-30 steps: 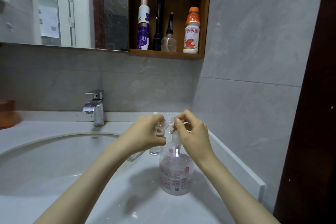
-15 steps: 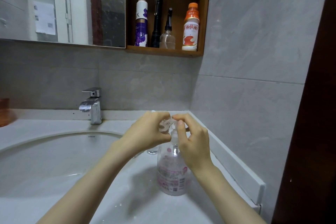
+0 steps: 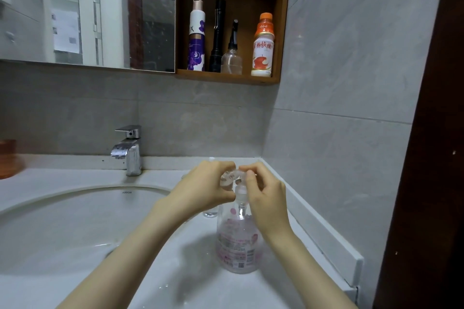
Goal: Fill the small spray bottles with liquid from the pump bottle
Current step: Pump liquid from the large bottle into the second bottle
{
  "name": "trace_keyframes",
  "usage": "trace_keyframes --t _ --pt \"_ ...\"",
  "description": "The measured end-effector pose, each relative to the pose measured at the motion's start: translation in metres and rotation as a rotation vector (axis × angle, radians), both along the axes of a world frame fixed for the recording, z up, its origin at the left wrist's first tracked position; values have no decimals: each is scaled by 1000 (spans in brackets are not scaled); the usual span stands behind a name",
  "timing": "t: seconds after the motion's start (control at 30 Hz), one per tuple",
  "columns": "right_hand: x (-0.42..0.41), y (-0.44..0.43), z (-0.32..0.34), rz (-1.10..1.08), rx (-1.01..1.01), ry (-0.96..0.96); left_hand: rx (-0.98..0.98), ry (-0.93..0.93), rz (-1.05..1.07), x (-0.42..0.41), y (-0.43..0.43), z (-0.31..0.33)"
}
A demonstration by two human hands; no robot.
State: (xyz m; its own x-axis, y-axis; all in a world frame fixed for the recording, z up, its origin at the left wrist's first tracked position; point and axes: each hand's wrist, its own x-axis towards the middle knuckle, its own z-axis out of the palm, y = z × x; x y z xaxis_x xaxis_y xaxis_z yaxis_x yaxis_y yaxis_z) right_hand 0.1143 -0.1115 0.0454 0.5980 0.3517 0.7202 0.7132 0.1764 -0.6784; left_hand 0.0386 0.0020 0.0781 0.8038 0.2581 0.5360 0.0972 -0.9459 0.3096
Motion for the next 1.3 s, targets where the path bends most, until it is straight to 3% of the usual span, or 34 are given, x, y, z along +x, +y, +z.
trace_keyframes --t 0.43,0.7,0.9,1.3 --pt "-1 9 20 224 -8 496 20 5 11 -3 -4 5" --pt "5 7 17 205 -292 440 12 -34 -11 -3 -2 1" --pt "12 6 22 326 -346 452 26 -24 -11 -2 0 1" --pt "10 7 20 258 -384 473 -35 -19 5 -3 -2 -3"
